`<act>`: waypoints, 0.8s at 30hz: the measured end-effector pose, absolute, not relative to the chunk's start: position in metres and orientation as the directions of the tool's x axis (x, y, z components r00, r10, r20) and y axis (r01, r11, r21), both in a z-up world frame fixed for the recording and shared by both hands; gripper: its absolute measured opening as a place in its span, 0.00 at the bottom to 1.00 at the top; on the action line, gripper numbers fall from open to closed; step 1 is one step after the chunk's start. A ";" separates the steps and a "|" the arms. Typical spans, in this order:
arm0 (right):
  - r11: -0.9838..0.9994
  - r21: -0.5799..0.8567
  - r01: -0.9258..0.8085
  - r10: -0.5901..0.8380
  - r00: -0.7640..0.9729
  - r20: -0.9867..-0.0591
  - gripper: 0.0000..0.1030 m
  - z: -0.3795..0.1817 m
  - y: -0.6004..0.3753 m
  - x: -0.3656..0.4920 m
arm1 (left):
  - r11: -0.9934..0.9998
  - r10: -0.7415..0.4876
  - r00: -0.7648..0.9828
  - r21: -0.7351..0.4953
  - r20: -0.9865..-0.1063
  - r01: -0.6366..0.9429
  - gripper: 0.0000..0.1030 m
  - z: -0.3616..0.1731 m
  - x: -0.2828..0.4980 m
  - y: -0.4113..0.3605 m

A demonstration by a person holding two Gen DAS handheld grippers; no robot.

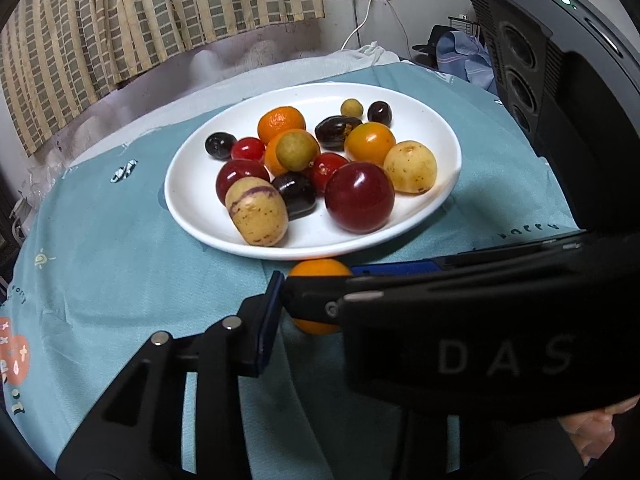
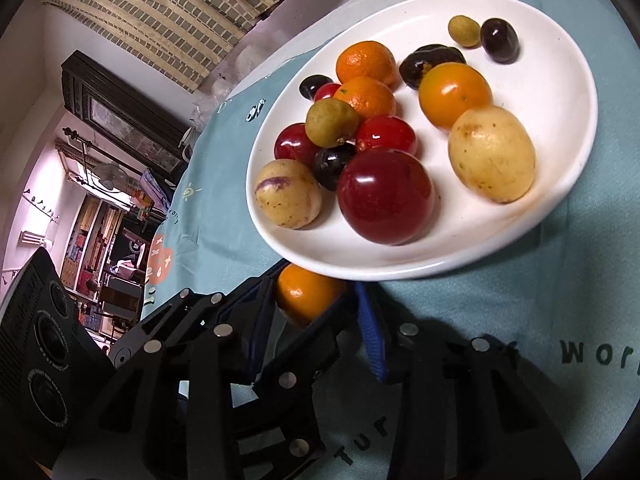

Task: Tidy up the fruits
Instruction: 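Grasp the last mandarin with the left gripper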

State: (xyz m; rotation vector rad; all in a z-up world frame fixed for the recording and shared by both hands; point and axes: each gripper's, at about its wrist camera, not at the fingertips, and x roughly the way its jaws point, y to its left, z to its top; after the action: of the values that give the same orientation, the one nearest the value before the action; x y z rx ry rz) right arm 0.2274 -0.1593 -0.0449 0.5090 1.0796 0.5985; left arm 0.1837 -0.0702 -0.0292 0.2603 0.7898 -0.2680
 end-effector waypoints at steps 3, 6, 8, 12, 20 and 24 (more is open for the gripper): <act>0.732 0.648 -0.210 0.675 0.351 -0.648 0.37 -0.040 -0.158 0.225 | 0.934 -0.129 0.692 0.148 -0.710 0.326 0.37 -0.025 0.179 -0.071; 0.723 0.655 -0.221 0.685 0.357 -0.635 0.36 -0.034 -0.158 0.222 | 0.934 -0.119 0.713 0.165 -0.691 0.316 0.35 -0.018 0.174 -0.072; 0.715 0.659 -0.234 0.692 0.369 -0.620 0.36 -0.027 -0.159 0.219 | 0.934 -0.126 0.721 0.163 -0.682 0.317 0.32 -0.012 0.170 -0.073; 0.698 0.671 -0.249 0.706 0.399 -0.586 0.35 -0.010 -0.166 0.214 | 0.930 -0.133 0.756 0.184 -0.641 0.319 0.31 0.004 0.164 -0.077; 0.719 0.656 -0.229 0.673 0.463 -0.577 0.34 0.016 -0.179 0.253 | 0.922 -0.193 0.772 0.156 -0.605 0.353 0.31 0.029 0.207 -0.087; 0.748 0.635 -0.193 0.637 0.477 -0.605 0.34 0.013 -0.185 0.288 | 0.920 -0.248 0.744 0.089 -0.621 0.381 0.31 0.027 0.248 -0.089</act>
State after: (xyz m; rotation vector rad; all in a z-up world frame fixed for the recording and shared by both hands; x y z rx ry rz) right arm 0.2875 -0.1846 0.0130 0.5314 0.9463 0.5368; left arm 0.2481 -0.0887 0.0270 0.2167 0.6459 -0.3471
